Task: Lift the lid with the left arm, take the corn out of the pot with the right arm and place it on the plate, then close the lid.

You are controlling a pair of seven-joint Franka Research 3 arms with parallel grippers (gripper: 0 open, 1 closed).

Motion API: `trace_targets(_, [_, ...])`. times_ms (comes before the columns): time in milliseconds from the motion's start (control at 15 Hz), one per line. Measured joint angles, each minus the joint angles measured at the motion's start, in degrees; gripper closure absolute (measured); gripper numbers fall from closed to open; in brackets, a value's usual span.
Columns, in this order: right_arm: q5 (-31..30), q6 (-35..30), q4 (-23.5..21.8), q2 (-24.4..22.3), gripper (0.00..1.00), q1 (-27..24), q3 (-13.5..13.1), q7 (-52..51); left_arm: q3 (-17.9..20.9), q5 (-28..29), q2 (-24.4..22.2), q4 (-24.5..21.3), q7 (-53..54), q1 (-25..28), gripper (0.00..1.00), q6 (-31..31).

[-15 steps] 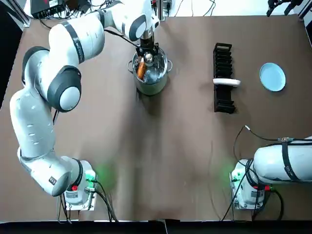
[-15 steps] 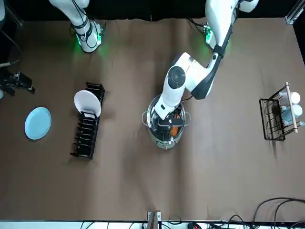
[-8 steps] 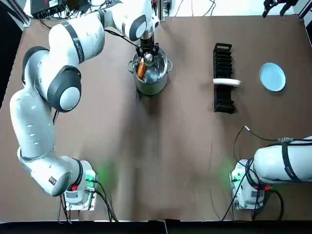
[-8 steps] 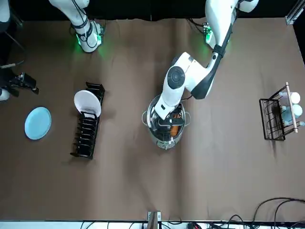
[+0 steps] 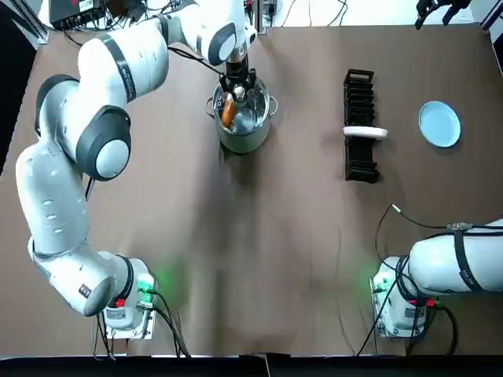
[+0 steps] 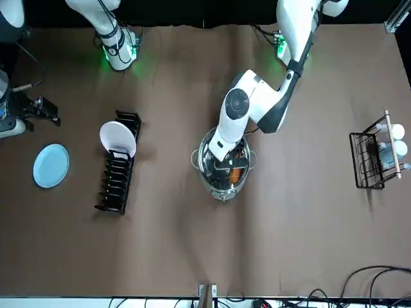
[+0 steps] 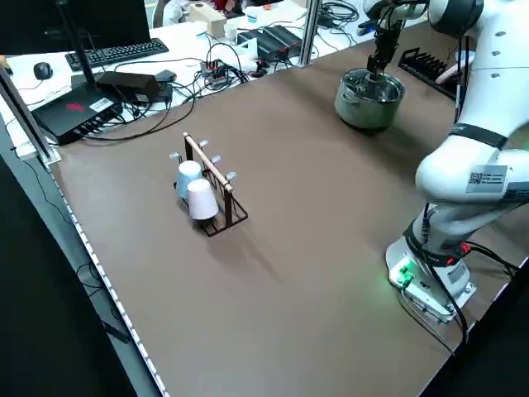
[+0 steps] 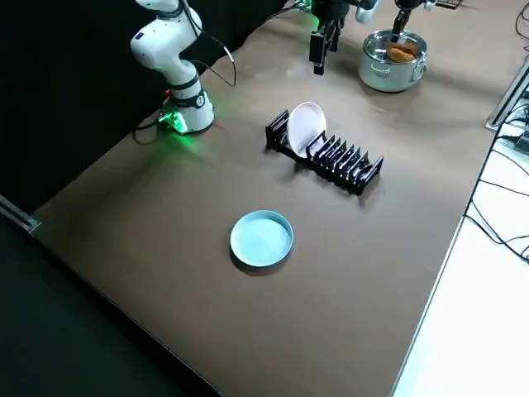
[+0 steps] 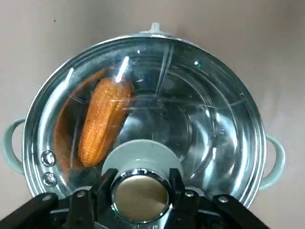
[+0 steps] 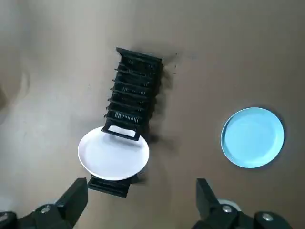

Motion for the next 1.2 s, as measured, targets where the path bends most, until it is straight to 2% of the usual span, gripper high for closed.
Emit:
trace_targets(200, [0.0, -0.3, -0.1, 0.3, 0.00, 1.9, 0.0, -0.1, 0.0, -0.1, -1.1, 0.1, -0.7, 0.3, 0.49, -0.1])
trace_targets(400, [0.5, 0.1, -0.1, 0.8, 0.00, 5.2, 0.4, -0.1, 0.0, -0.1, -4.3, 0.1, -0.9, 1.2, 0.49, -0.6])
trace_targets(533, [4.0, 0.3, 0.4, 0.8, 0.00, 8.7, 0.6, 0.0, 0.0, -0.1, -7.2, 0.1, -1.0, 3.8, 0.49, -1.7])
trace_targets(667, [5.2, 0.3, 0.9, 0.8, 0.00, 9.9, 0.6, 0.0, 0.0, -0.1, -8.1, 0.1, -1.0, 5.0, 0.49, -2.3])
trace_targets(800, [6.4, -0.2, 3.2, 0.8, 0.00, 12.4, 0.7, 0.8, 0.1, -0.1, -9.7, 0.1, -0.6, 8.2, 0.49, -4.5])
trace_targets(1000, [7.0, -4.9, 6.7, 0.5, 0.00, 14.6, 0.7, 8.6, 0.1, 0.0, -12.1, 0.1, 3.1, 12.8, 0.49, -8.9])
trace_targets(1067, [7.0, -7.6, 8.8, 0.3, 0.00, 15.3, 0.7, 14.8, 0.1, 0.0, -13.7, 0.1, 8.5, 15.8, 0.49, -13.1])
trace_targets(1200, [7.0, -7.7, 9.7, 0.3, 0.00, 16.0, 0.7, 19.2, 0.1, 0.0, -15.0, 0.0, 12.1, 18.4, 0.49, -15.6])
